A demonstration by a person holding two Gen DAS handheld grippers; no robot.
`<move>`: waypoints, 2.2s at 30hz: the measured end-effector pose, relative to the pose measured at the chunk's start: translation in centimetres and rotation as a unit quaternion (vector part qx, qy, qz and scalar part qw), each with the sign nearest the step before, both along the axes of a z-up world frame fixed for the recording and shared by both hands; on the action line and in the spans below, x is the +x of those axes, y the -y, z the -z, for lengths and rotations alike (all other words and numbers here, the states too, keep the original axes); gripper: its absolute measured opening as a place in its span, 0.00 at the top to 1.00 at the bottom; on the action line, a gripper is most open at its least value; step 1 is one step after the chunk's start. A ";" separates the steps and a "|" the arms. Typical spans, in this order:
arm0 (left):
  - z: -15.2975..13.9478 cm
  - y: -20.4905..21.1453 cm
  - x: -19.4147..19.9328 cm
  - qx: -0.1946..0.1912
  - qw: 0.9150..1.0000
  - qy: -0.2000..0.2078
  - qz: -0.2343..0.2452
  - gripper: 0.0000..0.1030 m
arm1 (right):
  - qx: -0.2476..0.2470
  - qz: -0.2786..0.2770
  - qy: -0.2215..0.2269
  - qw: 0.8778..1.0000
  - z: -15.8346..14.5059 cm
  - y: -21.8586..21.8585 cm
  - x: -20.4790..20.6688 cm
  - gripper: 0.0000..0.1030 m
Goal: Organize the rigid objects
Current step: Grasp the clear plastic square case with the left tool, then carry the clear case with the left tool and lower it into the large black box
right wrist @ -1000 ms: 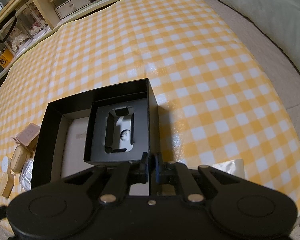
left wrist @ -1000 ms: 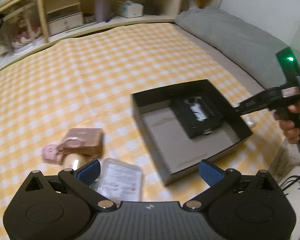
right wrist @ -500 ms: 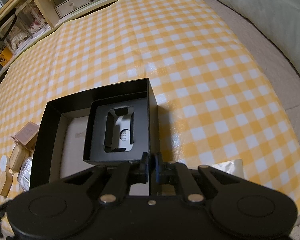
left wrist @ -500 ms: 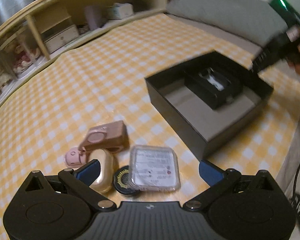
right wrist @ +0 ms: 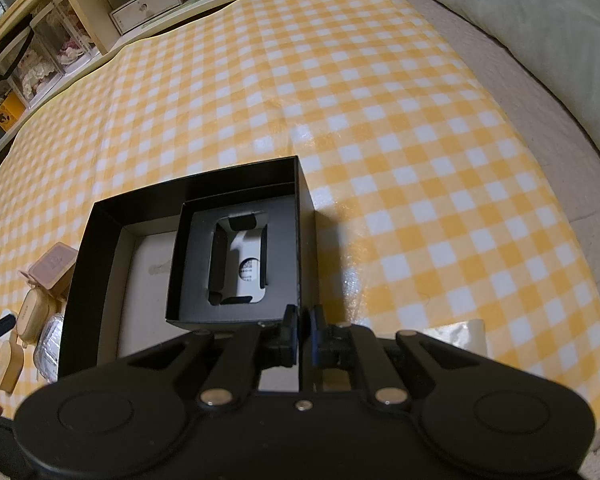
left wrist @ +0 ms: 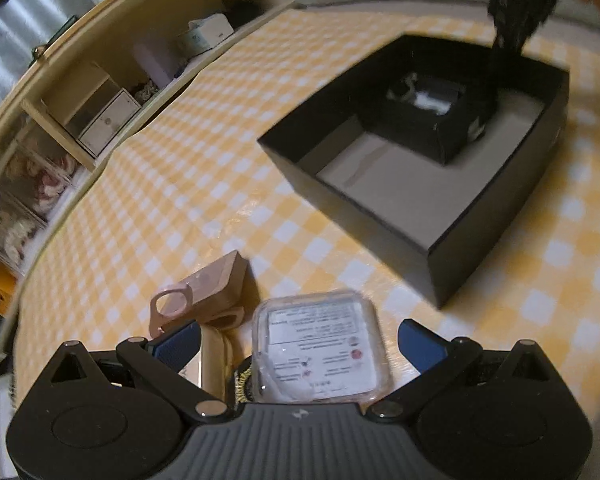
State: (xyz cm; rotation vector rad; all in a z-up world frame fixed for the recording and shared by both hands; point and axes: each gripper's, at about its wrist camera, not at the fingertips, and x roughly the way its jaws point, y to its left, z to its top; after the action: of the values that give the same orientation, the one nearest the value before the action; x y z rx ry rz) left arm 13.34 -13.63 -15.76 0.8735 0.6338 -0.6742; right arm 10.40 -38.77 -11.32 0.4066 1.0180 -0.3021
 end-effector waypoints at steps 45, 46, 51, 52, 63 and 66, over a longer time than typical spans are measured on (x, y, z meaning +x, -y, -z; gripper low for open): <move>-8.6 -0.3 5.2 -0.257 0.933 -0.178 -0.181 0.26 | -0.013 -0.007 -0.004 1.000 -0.1 -0.5 0.1 0.93; -8.5 0.3 5.2 -0.264 0.929 -0.186 -0.183 0.26 | -0.012 -0.007 -0.004 1.000 -0.1 -0.5 0.1 0.93; -7.9 3.7 5.5 -0.276 0.926 -0.189 -0.176 0.26 | -0.012 -0.007 -0.004 1.000 -0.2 -0.5 0.1 0.93; -7.7 4.4 5.6 -0.277 0.926 -0.186 -0.175 0.26 | -0.012 -0.007 -0.004 1.000 -0.2 -0.6 0.1 0.93; -5.1 7.1 7.5 -0.278 0.921 -0.174 -0.212 0.26 | -0.012 -0.008 -0.003 1.000 -0.2 -0.6 0.0 0.93; -5.0 6.9 8.0 -0.288 0.914 -0.183 -0.221 0.26 | -0.012 -0.008 -0.003 1.000 -0.2 -0.6 0.0 0.93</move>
State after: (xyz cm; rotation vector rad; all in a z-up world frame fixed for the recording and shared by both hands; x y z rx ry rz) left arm 21.37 -20.53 -10.81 0.0386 0.8735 -0.5651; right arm 10.43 -38.13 -11.09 0.3757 1.0220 -0.3018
